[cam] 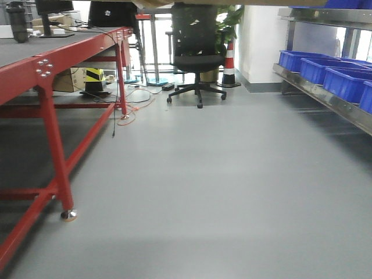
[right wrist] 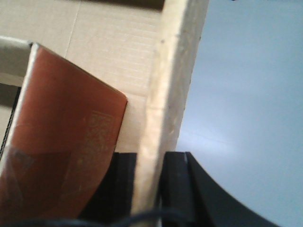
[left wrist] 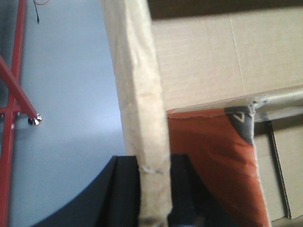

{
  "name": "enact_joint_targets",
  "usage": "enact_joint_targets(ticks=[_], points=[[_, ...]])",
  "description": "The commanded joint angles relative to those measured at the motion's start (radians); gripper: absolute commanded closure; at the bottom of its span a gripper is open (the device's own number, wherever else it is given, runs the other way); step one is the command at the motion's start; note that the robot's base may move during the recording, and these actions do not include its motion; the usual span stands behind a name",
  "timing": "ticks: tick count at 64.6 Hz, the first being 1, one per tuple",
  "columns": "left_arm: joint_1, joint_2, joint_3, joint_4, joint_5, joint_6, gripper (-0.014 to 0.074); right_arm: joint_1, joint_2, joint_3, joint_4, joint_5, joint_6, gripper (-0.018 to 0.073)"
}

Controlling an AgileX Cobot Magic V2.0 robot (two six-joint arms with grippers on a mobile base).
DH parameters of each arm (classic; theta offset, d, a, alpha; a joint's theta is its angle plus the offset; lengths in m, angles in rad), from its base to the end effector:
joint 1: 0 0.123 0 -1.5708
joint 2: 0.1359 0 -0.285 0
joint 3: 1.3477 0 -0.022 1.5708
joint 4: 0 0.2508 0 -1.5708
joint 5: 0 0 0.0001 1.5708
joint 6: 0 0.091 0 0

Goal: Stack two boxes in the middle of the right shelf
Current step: 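Carry the boxes with both grippers toward the steel shelf rack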

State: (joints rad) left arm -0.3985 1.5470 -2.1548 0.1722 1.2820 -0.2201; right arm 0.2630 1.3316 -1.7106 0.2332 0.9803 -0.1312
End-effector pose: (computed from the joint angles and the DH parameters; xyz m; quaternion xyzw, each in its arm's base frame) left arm 0.2688 -0.0969 0.5342 0.0610 0.8762 -0.0630 0.4739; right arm 0.2494 0.0853 0.4959 -0.1609 0.8426 0.1488 0.4920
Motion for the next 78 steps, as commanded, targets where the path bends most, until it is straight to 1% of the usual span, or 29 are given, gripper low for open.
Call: enact_joint_targets(ticks=[1,78], points=[[-0.007,-0.014,-0.014,-0.029,-0.061,0.003,0.0708,0.0,-0.01,-0.01,0.01,-0.049,-0.009,0.0712],[-0.007,-0.014,-0.014,-0.029,-0.061,0.003,0.0708,0.0,-0.01,-0.01,0.01,-0.051,-0.009,0.0712]])
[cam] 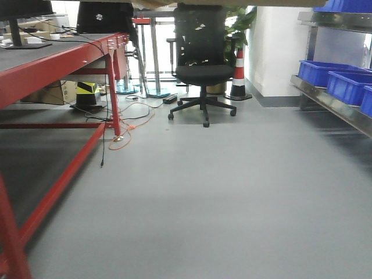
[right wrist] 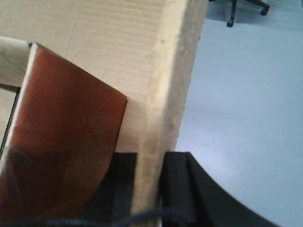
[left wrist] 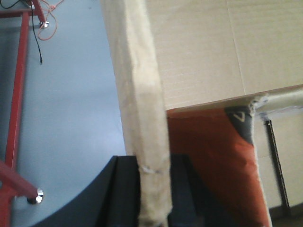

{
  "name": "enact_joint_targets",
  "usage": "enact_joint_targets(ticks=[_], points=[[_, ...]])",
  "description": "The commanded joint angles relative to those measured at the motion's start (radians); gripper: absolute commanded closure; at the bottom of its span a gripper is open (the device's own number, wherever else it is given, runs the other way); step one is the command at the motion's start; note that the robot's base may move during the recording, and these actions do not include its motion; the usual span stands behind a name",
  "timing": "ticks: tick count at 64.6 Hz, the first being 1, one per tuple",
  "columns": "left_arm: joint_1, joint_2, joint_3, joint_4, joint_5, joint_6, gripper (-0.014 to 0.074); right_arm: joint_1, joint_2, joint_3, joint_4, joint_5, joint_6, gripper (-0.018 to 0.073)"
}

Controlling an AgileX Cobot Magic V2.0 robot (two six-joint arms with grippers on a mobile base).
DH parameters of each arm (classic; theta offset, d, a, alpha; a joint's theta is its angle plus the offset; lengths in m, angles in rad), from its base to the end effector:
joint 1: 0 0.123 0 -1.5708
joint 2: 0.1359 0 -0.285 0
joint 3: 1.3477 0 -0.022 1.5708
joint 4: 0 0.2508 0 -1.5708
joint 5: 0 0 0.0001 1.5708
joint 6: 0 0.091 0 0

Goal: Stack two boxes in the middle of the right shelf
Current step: 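Carry the boxes with both grippers toward the steel shelf rack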

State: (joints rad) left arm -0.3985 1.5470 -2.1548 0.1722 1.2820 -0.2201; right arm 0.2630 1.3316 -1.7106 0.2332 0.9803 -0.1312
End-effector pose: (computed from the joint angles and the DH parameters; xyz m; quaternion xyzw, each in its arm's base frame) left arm 0.2688 -0.0969 0.5342 0.0610 0.8762 -0.0630 0.4739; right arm 0.2494 0.0853 0.4959 -0.1609 0.8426 0.1488 0.4920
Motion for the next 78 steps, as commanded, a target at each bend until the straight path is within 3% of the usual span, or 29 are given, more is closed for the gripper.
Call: enact_joint_targets(ticks=[1,78], points=[[-0.007,-0.014,-0.014,-0.029,-0.061,0.003,0.0708,0.0,-0.01,-0.01,0.01,-0.051,-0.009,0.0712],[-0.007,-0.013,-0.014,-0.027,-0.061,0.003,0.0708,0.0,-0.01,-0.01,0.01,-0.053,-0.009,0.0712]])
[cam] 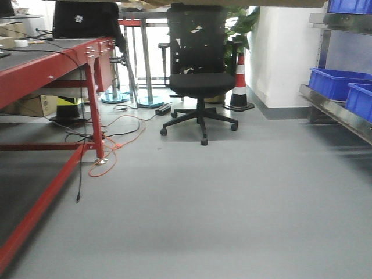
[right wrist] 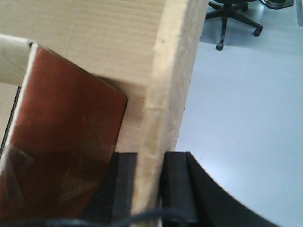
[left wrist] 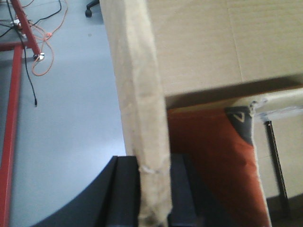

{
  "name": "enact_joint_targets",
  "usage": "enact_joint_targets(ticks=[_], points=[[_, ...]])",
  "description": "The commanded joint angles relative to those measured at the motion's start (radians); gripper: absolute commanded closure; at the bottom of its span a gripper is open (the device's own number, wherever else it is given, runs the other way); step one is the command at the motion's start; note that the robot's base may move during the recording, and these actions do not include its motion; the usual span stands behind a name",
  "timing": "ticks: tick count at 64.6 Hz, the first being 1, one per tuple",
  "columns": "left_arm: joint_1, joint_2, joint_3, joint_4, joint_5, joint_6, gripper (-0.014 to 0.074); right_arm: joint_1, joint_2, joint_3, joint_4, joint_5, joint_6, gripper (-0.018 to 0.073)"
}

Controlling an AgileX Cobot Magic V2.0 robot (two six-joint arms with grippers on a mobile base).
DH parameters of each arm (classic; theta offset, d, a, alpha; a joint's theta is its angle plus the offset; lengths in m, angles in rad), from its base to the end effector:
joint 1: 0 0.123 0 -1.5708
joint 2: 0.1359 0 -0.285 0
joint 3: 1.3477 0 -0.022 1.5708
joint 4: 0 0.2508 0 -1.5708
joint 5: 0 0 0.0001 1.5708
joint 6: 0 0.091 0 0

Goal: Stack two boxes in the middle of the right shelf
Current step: 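Carry the boxes with both grippers toward the steel shelf rack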

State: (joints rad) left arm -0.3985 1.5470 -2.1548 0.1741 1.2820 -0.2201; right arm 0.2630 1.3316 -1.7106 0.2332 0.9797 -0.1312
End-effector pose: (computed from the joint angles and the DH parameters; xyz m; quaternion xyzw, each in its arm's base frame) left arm 0.2688 -0.0968 0.5342 0.0608 0.8762 -0.0621 0.4741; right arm 0.2495 0.0853 0.4959 -0.1608 0.8424 0.1488 0.4922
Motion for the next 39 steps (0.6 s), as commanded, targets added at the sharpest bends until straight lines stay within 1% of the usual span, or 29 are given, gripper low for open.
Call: enact_joint_targets(ticks=[1,39], points=[[-0.007,-0.013,-0.014,-0.029,-0.061,0.003,0.0708,0.0,-0.01,-0.01,0.01,-0.052,-0.009,0.0712],[-0.007,-0.013,-0.014,-0.029,-0.061,0.003,0.0708,0.0,-0.008,-0.01,0.01,-0.054,-0.009,0.0712]])
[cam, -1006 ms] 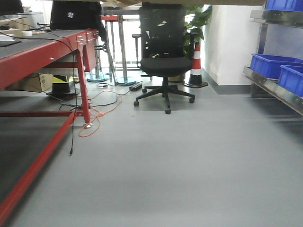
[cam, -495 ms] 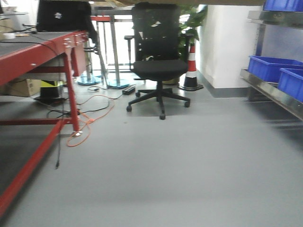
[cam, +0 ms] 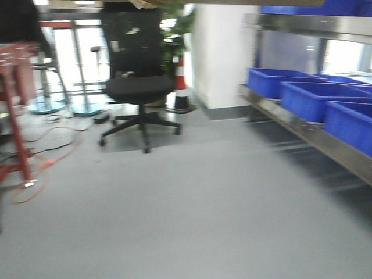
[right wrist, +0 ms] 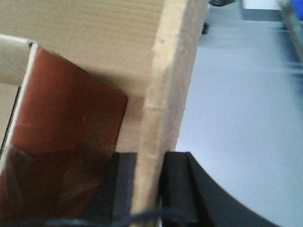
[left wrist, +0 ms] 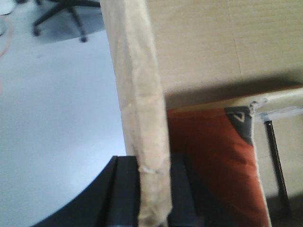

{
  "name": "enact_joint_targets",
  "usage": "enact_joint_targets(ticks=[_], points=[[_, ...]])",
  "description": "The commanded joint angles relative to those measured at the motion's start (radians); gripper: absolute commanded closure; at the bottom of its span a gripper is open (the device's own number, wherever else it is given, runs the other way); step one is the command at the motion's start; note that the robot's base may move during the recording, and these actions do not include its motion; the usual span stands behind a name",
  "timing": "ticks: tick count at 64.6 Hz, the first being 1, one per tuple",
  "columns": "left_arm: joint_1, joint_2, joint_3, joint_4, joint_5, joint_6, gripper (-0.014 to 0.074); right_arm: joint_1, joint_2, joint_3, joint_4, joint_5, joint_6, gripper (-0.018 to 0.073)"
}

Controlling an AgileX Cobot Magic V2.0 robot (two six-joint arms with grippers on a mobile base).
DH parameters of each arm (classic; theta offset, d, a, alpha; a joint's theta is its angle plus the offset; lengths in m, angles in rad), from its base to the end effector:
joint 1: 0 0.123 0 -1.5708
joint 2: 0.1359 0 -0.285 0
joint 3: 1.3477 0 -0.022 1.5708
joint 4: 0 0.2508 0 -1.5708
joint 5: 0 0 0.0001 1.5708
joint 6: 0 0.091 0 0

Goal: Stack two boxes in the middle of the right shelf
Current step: 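Carry the boxes with both grippers toward the steel shelf rack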

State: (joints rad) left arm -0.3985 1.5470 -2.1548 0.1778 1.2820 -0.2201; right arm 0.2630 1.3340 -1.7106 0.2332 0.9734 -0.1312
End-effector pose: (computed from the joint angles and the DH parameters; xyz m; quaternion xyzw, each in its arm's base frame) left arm 0.2689 -0.0965 0.5343 0.0604 0.8761 -0.0604 0.4746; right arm 0.2506 0.0855 0.4958 -0.1601 0.8416 0.1489 0.4939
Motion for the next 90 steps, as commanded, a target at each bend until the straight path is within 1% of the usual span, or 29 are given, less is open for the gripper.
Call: enact_joint_targets(ticks=[1,90], points=[[-0.007,-0.013,-0.014,-0.032,-0.061,0.003,0.0708,0.0,-0.01,-0.01,0.01,-0.048,-0.009,0.0712],[-0.007,-0.013,-0.014,-0.032,-0.061,0.003,0.0708,0.0,-0.01,-0.01,0.01,-0.048,-0.009,0.0712]])
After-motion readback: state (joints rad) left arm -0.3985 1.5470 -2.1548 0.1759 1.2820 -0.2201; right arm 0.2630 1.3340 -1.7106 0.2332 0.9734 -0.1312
